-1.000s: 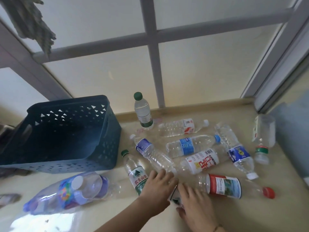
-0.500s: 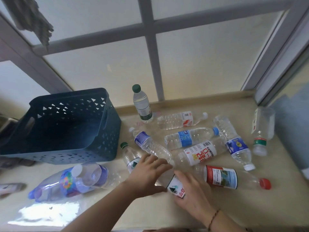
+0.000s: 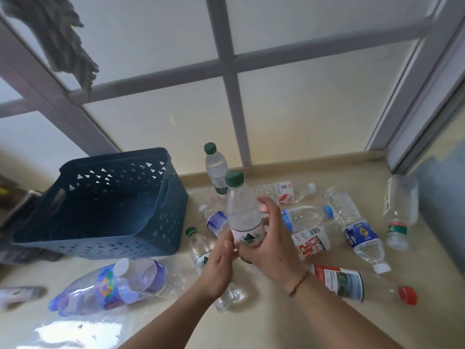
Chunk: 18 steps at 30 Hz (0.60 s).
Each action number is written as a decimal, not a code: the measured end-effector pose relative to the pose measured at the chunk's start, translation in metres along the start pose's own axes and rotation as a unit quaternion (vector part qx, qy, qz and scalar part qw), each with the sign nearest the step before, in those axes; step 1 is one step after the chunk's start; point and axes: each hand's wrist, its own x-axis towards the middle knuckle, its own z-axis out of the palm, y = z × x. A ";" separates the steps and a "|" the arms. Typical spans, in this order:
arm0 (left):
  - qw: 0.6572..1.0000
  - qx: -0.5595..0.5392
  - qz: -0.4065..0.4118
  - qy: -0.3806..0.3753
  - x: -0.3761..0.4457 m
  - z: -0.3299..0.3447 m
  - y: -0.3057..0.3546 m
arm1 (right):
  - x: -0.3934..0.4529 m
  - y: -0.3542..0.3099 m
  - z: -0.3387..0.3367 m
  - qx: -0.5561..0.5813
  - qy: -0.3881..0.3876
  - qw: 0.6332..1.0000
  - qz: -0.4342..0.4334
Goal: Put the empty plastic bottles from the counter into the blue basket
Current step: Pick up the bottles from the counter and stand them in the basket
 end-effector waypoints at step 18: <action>0.926 0.183 0.181 0.277 0.030 -0.167 0.111 | 0.119 -0.212 0.045 -0.026 -0.089 0.962 -0.255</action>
